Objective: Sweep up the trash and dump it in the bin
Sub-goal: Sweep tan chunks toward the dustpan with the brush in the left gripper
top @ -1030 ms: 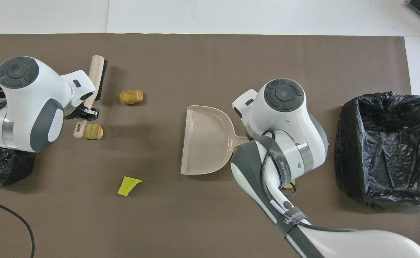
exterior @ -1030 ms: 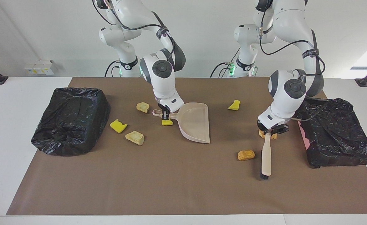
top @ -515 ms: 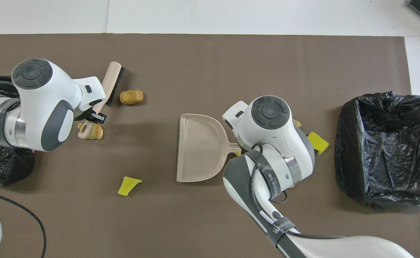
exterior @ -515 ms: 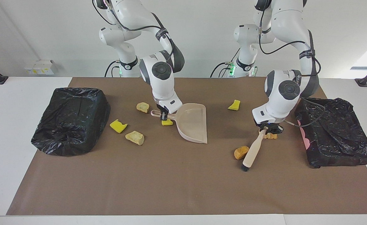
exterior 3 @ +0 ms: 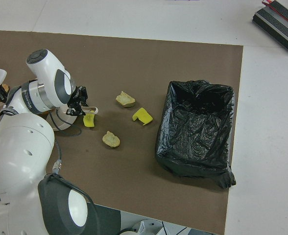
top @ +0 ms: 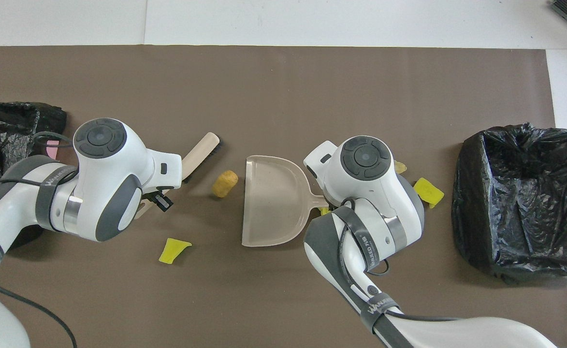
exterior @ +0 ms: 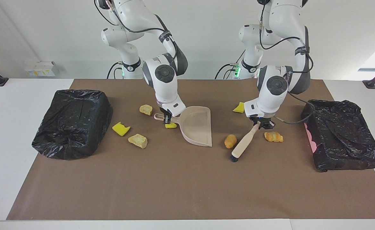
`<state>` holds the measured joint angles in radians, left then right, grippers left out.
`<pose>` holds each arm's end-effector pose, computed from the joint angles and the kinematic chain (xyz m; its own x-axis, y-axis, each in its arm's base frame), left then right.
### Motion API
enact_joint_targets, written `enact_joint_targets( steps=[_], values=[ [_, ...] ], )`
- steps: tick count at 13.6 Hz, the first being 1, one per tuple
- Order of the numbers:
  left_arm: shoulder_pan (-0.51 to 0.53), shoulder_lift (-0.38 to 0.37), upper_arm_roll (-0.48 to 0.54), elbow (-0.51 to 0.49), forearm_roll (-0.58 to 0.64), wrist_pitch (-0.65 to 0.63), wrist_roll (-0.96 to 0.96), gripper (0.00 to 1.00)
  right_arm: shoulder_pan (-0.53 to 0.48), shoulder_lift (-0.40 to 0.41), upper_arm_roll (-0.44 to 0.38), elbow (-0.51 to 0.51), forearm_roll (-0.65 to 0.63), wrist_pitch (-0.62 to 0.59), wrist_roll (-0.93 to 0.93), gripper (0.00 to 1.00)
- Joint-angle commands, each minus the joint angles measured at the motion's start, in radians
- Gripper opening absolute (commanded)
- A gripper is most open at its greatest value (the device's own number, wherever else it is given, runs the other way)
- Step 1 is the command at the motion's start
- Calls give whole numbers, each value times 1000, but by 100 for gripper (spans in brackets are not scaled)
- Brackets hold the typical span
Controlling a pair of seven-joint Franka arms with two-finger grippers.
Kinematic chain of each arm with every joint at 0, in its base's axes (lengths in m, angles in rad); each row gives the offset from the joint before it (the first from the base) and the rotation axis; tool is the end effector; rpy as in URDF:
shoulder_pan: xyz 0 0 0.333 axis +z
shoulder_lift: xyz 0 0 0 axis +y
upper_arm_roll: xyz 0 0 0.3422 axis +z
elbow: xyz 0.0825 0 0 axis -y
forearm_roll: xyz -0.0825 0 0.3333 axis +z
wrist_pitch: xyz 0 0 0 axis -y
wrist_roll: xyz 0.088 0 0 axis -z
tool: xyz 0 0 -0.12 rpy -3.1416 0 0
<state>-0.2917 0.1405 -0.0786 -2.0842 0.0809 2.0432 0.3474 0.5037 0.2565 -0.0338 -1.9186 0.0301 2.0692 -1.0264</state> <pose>0.4771 -0.1783 0.3894 0.7103 -0.6783 -0.1882 -0.6890 -0.7247 0.0116 0.5002 0.2575 0.3930 0.0874 0.9953 -0.0408 0.9909 -0.0911 -0.0987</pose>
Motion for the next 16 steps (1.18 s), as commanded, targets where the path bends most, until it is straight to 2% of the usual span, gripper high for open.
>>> enact_joint_targets(
  steps=[1,4,6,8,11,14,16],
  values=[
    [-96,-48,13,-54,-16,-4,-121,0,-10,-31,8,-40,-13,25,-15,0],
    [-170,-55,14,-36,-55,-44,-273,0,-10,-31,8,-40,-13,25,-15,0],
    [-167,-70,19,-5,-55,-95,-300,0,-11,-31,8,-40,-13,25,-15,0],
    [-141,-120,26,-7,-55,-129,-315,0,-11,-31,8,-40,-13,25,-15,0],
    [-40,-150,26,-10,-49,-158,-518,0,-11,-31,8,-42,-12,25,-14,0],
    [86,-179,28,-11,-14,-156,-541,0,-10,-33,8,-40,-12,20,-14,0],
    [144,-183,26,-19,51,-155,-541,0,-11,-33,8,-40,-13,20,-15,0]
  ],
)
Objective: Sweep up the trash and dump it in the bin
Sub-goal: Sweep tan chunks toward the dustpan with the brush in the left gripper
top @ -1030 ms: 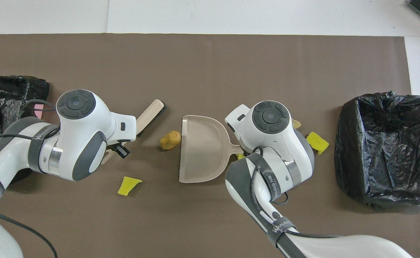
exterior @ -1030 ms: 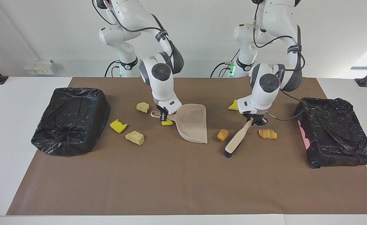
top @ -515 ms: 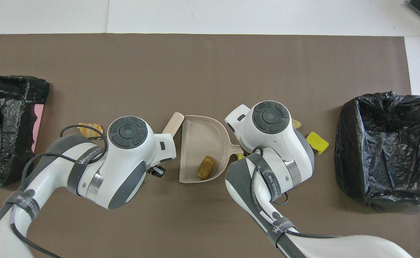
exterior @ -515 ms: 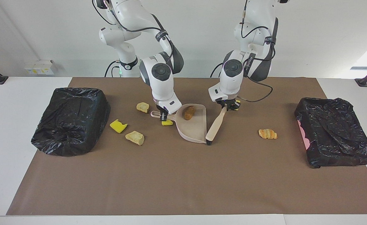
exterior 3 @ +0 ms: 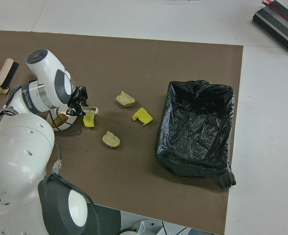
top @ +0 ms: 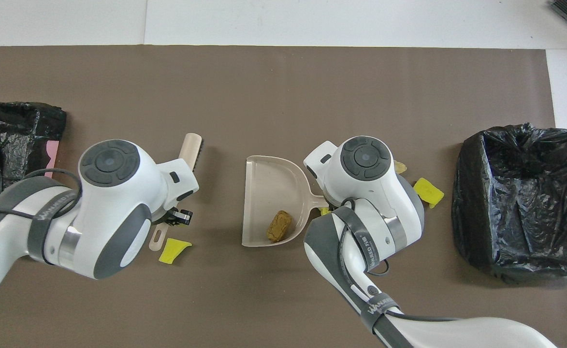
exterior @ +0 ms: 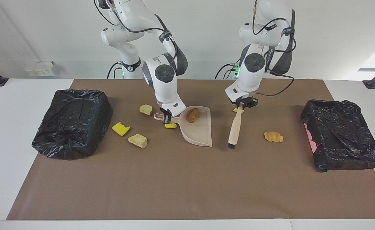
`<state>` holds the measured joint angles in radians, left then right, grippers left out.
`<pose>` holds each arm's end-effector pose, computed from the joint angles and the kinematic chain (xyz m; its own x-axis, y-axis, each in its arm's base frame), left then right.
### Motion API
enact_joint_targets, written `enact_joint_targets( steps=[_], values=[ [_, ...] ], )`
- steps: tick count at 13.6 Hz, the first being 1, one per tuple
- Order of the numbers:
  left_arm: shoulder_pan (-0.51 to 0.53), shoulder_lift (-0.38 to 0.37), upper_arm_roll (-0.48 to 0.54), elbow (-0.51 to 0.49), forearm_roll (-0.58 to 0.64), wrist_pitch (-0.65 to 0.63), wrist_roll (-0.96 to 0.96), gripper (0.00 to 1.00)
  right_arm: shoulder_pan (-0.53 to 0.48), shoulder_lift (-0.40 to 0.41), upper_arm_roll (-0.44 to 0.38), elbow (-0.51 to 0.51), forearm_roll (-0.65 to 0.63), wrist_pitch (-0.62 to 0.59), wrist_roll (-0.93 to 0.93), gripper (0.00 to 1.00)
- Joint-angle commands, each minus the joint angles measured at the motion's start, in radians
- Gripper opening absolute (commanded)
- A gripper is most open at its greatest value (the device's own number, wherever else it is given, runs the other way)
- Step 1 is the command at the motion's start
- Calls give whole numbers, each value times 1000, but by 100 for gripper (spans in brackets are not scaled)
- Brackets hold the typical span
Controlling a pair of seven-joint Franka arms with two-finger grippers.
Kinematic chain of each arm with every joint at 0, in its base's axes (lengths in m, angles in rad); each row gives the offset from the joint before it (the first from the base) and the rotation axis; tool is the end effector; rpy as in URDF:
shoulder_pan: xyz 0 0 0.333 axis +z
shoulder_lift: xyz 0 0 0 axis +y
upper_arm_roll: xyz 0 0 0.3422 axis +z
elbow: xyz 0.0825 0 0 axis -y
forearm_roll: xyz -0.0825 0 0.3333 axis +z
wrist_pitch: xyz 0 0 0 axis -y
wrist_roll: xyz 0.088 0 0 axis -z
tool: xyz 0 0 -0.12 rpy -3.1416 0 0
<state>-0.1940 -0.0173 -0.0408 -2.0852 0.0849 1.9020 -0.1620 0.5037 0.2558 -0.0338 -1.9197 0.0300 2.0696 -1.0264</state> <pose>0.4646 -0.1038 0.4575 0.9835 -0.0979 -0.1519 -0.1140 -0.9883 -0.1011 0.5000 0.2573 0.3930 0.0874 0.9953 -0.0409 0.9909 -0.0911 -0.0987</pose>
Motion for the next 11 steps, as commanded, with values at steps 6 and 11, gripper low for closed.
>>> enact_joint_targets(
  steps=[6,11],
  values=[
    [166,-76,-13,-107,107,12,-31,0,-10,-32,8,-39,-13,20,-14,0],
    [156,-87,-14,-231,107,140,-94,0,-8,-32,8,-39,-12,20,-14,0]
  ],
)
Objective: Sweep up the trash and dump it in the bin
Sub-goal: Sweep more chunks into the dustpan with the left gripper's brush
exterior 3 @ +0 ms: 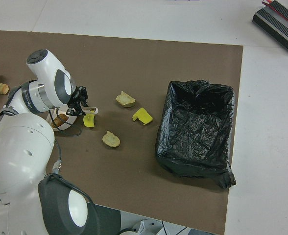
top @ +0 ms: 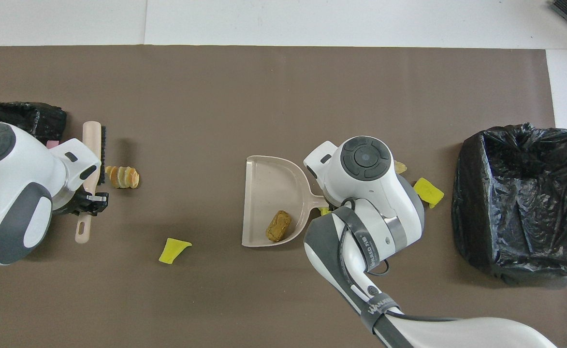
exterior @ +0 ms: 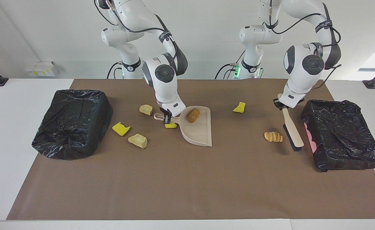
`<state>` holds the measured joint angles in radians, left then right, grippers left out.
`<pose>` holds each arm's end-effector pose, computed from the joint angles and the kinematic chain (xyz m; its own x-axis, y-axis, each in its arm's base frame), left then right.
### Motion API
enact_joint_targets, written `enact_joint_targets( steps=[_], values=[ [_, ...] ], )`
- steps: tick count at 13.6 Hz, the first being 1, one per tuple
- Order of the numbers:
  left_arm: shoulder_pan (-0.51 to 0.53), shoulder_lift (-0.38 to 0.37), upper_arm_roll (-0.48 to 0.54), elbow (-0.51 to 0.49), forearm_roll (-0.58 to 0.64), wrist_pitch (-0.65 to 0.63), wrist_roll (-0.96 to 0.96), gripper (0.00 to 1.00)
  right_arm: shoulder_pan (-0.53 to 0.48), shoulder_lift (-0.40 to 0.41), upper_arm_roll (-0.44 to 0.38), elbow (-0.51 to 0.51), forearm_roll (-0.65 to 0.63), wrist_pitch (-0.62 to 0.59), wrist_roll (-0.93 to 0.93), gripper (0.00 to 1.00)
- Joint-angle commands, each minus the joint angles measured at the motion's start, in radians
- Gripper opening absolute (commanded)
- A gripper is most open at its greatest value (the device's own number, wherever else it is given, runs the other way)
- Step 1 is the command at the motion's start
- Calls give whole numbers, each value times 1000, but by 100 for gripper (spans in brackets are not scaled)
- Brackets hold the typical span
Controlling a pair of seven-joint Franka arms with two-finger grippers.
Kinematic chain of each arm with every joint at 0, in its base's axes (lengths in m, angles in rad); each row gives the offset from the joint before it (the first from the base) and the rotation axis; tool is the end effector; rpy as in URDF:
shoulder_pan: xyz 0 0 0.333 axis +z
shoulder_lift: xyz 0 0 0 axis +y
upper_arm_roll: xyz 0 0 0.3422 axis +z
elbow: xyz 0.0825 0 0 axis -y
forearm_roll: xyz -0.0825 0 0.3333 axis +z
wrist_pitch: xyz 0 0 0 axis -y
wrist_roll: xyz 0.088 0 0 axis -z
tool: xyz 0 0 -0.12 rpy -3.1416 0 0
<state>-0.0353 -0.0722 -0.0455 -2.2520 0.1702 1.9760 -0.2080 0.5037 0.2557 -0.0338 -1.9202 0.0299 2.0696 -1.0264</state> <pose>0.4403 -0.0230 0.4228 0.9830 0.0597 -0.1735 0.0276 -0.9829 -0.1819 0.4999 0.2573 0.3929 0.0873 0.9953 -0.0412 0.9909 -0.0910 -0.0990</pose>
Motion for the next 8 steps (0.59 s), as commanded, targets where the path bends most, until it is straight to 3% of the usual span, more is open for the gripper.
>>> enact_joint_targets(
  steps=[1,4,8],
  values=[
    [-9,-28,-11,-69,22,78,-60,0,-10,-32,8,-40,-13,18,-14,0],
    [-90,-23,-16,-80,0,73,-70,0,-8,-32,8,-39,-13,20,-14,0],
    [-236,-23,-16,-84,-184,81,-73,0,-8,-32,8,-40,-13,20,-14,0]
  ],
)
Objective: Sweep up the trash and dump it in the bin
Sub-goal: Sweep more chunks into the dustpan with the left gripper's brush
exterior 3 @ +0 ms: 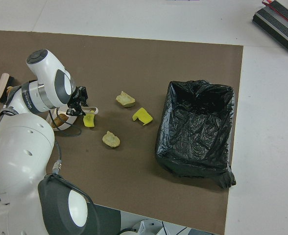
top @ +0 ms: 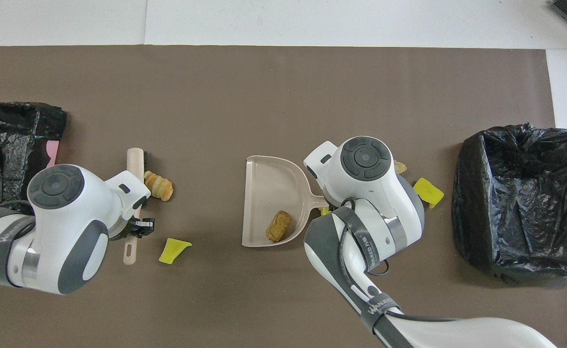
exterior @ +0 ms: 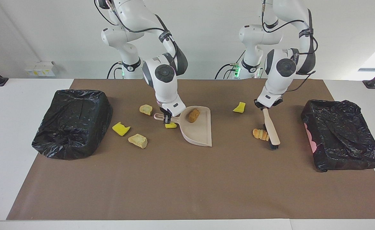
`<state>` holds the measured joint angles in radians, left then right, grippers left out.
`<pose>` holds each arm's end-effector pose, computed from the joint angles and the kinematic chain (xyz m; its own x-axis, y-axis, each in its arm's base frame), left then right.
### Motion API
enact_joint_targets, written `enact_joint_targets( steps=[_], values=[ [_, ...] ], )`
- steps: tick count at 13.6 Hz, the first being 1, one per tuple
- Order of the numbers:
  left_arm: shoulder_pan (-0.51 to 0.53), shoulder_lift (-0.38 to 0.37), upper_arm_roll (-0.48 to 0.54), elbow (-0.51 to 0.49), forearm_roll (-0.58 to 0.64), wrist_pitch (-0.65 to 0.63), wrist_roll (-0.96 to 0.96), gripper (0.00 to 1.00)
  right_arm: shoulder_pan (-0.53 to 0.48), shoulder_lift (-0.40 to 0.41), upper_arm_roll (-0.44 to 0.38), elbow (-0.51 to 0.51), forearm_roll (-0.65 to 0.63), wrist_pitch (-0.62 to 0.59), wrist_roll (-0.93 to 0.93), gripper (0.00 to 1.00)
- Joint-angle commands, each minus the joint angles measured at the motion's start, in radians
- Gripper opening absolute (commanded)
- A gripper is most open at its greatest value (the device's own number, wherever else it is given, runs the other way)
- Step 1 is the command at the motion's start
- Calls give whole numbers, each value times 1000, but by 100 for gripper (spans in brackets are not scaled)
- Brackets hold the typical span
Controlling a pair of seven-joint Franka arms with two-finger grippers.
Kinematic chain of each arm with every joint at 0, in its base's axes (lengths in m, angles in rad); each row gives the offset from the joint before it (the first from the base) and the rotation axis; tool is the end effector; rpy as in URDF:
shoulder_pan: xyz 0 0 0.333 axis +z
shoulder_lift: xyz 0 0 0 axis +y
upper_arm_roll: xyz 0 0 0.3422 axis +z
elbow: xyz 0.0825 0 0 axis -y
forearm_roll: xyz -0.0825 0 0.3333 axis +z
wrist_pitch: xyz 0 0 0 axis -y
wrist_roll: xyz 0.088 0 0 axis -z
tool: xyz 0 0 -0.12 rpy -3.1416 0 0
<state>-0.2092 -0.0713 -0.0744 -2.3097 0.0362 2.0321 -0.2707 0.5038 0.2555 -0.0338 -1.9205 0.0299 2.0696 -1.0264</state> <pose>0.4157 -0.1189 0.4031 0.9817 -0.0227 -0.1889 -0.0398 -0.9954 -0.0874 0.4998 0.2573 0.3929 0.0872 0.9953 -0.0412 0.9909 -0.0909 -0.0991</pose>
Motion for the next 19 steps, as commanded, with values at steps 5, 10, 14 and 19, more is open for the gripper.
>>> enact_joint_targets(
  steps=[5,10,14,19],
  values=[
    [-272,22,13,-14,-191,134,-136,0,-8,-30,8,-40,-13,21,-4,0],
    [-377,68,12,94,-331,125,-151,0,-8,-31,8,-46,-13,21,-4,0],
    [-371,41,18,124,-342,59,-263,0,-8,-31,9,-46,-13,23,-4,0],
    [-299,-93,21,98,-159,-329,-364,0,27,-39,9,-46,-15,18,-18,0]
  ],
)
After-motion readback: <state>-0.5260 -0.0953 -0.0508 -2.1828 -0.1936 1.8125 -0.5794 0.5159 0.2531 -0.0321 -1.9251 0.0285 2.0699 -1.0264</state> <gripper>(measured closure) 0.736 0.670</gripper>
